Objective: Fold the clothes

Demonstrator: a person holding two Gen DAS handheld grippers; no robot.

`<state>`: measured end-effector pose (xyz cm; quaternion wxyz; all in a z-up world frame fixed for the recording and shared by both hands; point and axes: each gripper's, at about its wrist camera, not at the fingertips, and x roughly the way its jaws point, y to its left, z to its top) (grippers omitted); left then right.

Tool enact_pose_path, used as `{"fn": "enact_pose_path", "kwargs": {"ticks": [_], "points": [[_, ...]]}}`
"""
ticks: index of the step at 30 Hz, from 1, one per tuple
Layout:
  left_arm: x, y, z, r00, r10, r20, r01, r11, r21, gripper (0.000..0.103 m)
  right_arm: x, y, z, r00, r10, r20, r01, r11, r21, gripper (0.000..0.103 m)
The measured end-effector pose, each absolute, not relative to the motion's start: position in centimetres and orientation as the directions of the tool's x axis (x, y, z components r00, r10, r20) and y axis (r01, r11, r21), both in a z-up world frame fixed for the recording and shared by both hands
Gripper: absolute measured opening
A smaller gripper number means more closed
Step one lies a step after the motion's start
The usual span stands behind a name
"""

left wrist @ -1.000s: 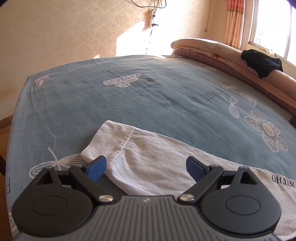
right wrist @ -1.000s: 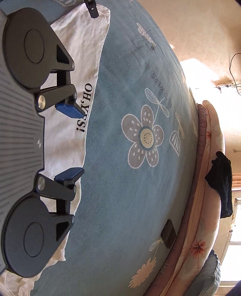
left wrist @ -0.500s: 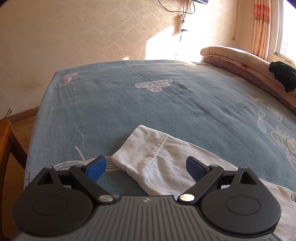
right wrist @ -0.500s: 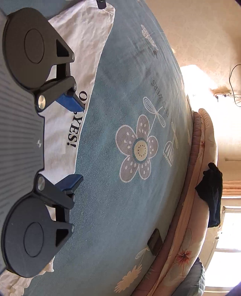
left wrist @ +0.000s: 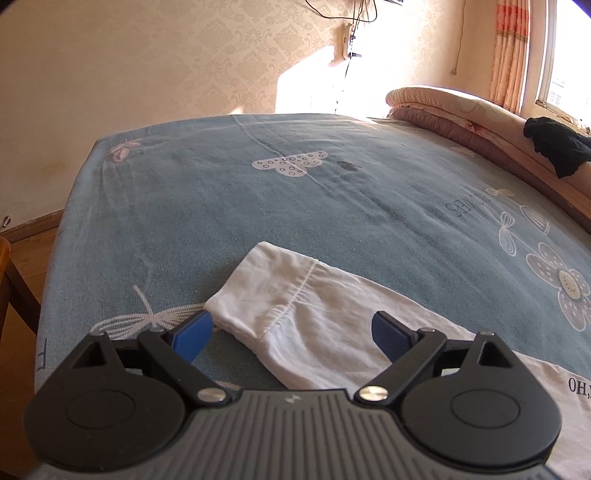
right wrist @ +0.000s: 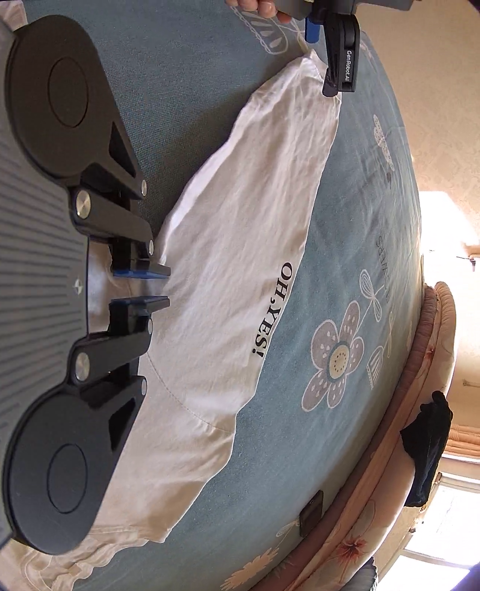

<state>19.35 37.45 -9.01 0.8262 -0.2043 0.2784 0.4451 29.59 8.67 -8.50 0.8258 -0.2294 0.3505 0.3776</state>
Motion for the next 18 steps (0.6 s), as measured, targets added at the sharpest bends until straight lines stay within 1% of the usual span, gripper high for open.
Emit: {"fn": "enact_pose_path", "kwargs": {"ticks": [4,8,13,14,16,18], "points": [[19.6,37.1,-8.9,0.454,0.622,-0.638,-0.842,0.534,-0.079,0.093,27.2,9.4,-8.8,0.54,0.435,-0.721,-0.795,0.546,-0.266,0.012],[19.9,36.7,-8.9,0.46,0.62,-0.636,-0.834,0.547,-0.07,0.093,25.0,10.6,-9.6,0.611,0.4,-0.683,-0.786,0.414,-0.459,0.012],[19.7,36.8,-8.9,0.458,0.624,-0.634,-0.838,0.541,-0.072,0.093,22.2,12.0,-11.4,0.694,0.372,-0.616,-0.707,0.193,-0.68,0.011],[19.7,36.9,-8.9,0.457,0.623,-0.635,-0.839,0.539,-0.075,0.093,21.7,12.1,-11.6,0.698,0.376,-0.61,-0.695,0.147,-0.704,0.009],[19.7,37.0,-9.0,0.458,0.616,-0.641,-0.838,0.54,-0.078,0.093,21.1,11.9,-11.5,0.68,0.395,-0.618,-0.694,0.075,-0.716,0.009],[19.7,37.0,-9.1,0.458,0.614,-0.643,-0.836,0.543,-0.077,0.093,21.0,11.6,-9.9,0.613,0.44,-0.656,-0.751,0.067,-0.657,0.012]]}}
